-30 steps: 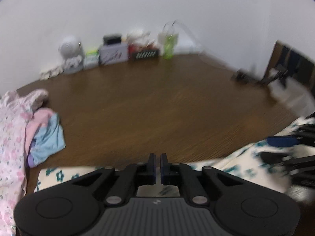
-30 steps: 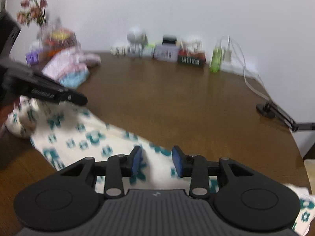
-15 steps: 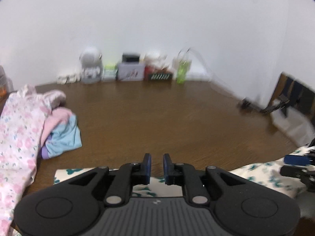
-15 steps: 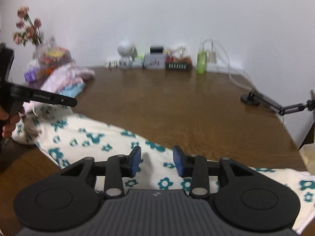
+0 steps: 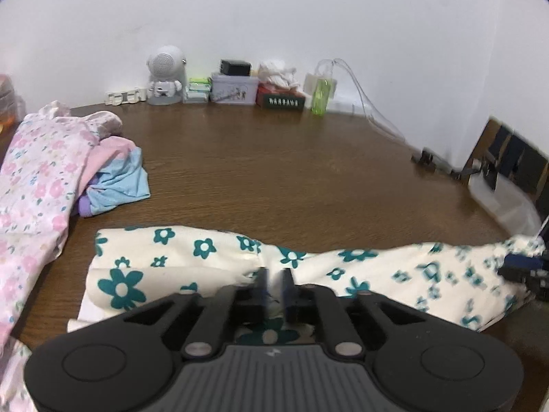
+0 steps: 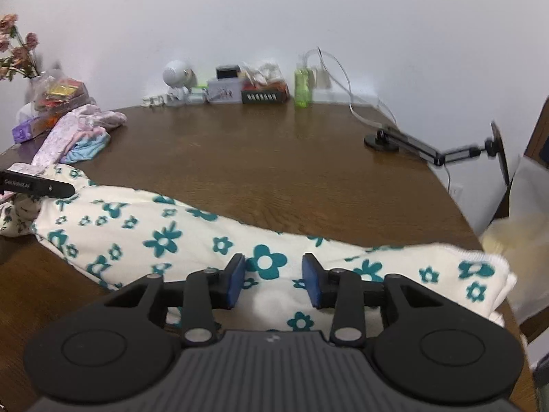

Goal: Fold clothes

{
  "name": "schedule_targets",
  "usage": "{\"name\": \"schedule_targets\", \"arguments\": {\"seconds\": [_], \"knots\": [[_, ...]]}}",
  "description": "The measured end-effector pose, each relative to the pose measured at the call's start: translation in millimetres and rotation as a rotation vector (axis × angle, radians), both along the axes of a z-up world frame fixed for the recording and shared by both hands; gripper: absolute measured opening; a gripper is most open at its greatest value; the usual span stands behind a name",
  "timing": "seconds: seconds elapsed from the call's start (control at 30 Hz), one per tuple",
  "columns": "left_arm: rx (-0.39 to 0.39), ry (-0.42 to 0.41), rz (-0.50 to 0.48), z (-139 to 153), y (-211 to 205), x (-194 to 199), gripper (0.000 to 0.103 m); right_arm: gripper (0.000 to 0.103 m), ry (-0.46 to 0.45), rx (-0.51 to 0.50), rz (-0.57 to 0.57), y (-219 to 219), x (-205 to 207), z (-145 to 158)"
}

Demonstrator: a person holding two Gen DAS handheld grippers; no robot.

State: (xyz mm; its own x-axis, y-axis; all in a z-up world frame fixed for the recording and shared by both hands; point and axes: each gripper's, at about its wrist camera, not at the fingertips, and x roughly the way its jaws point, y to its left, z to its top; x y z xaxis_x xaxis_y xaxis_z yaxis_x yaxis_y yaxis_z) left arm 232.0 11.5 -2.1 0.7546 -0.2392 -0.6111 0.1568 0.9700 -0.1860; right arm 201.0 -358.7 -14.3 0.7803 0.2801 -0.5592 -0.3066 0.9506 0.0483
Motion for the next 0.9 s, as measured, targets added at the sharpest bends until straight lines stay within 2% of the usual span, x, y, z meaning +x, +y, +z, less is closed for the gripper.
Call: {"name": "schedule_targets", "arguments": {"seconds": [0.03, 0.07, 0.1, 0.2, 0.23, 0.27, 0.37, 0.5, 0.77, 0.9], "knots": [[-0.013, -0.027, 0.015, 5.0, 1.9, -7.8, 0.071, 0.061, -0.024, 0.023, 0.005, -2.5, -7.1, 5.3], [-0.021, -0.058, 0.035, 10.3, 3.7, -16.1, 0.084, 0.067, -0.046, 0.048, 0.004, -6.0, -15.1, 11.0], [-0.022, -0.084, 0.049, 14.8, 4.3, -24.3, 0.099, 0.079, -0.06, 0.067, -0.001, -9.7, -22.2, 16.6], [-0.013, -0.118, 0.065, 23.2, 3.4, -42.2, 0.103, 0.092, -0.067, 0.103, -0.02, -19.9, -37.5, 30.7], [-0.009, -0.114, 0.066, 24.0, 1.9, -46.9, 0.103, 0.101, -0.065, 0.106, -0.033, -21.9, -42.1, 33.7], [-0.006, -0.111, 0.066, 24.8, 0.3, -51.7, 0.103, 0.103, -0.064, 0.106, -0.049, -23.6, -46.5, 35.8], [-0.009, -0.102, 0.055, 23.8, -5.5, -65.0, 0.103, 0.103, -0.05, 0.136, -0.09, -31.2, -57.9, 38.9], [0.04, -0.065, 0.031, 18.3, -24.4, -73.8, 0.103, 0.103, -0.026, 0.17, -0.14, -40.2, -68.8, 36.1], [0.056, -0.062, -0.108, 17.3, -69.4, -75.4, 0.103, 0.103, 0.024, 0.215, -0.266, -72.4, -73.2, 23.7], [0.067, -0.032, -0.178, 16.3, -96.4, -69.7, 0.103, 0.103, 0.046, 0.252, -0.302, -86.2, -74.3, 17.2]]}}
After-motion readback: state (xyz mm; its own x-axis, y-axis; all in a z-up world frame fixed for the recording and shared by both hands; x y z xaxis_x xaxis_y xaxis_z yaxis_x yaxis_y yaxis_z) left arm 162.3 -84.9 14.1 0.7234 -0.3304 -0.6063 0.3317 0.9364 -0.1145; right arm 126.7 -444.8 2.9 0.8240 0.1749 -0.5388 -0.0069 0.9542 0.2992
